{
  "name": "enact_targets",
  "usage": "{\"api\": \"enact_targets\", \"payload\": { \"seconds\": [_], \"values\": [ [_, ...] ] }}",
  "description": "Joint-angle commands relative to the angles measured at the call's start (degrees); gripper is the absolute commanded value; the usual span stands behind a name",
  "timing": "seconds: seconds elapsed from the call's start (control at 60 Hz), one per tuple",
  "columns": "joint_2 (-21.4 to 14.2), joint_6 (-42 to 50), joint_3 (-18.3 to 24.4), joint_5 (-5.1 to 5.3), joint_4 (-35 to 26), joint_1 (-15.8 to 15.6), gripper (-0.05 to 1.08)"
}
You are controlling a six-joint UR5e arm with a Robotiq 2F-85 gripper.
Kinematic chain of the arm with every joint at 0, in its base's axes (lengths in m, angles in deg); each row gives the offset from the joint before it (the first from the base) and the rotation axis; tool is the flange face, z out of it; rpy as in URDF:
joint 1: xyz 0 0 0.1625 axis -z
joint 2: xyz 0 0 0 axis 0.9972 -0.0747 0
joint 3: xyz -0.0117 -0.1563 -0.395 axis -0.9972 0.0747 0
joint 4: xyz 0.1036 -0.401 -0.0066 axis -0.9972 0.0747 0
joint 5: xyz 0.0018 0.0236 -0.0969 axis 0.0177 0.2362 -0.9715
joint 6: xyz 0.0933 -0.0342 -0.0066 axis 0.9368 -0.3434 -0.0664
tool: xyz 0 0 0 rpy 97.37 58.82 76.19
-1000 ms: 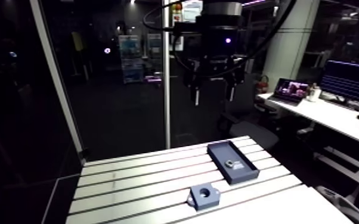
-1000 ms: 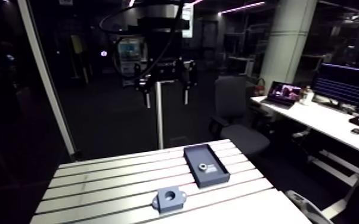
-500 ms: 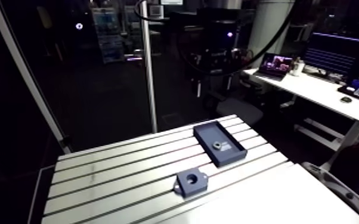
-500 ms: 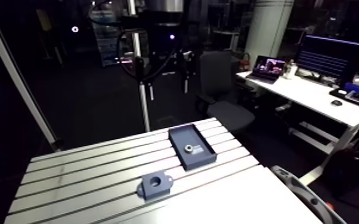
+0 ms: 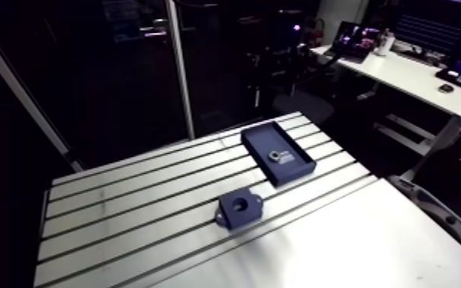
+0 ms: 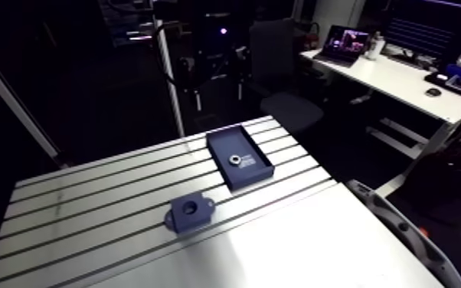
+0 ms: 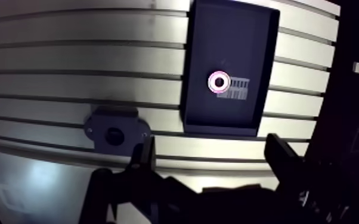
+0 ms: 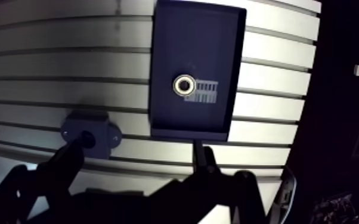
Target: Pick up the bearing and press it into the housing until flush.
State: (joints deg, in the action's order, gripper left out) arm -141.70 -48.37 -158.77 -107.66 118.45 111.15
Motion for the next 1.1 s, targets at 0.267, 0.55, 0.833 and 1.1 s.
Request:
{"api": "enact_targets", "payload": {
  "seconds": [0.267,0.55,0.833,1.1],
  "values": [
    [9.7,-0.4,0.8,-2.98,7.3,1.8,0.01],
    [9.8,0.3,-0.3,-2.98,8.7,2.2,0.01],
    [9.9,0.8,-1.3,-2.71,9.1,2.3,0.08],
    [11.0,0.7,-2.1,-2.45,11.1,3.0,0.24]
  ]
}}
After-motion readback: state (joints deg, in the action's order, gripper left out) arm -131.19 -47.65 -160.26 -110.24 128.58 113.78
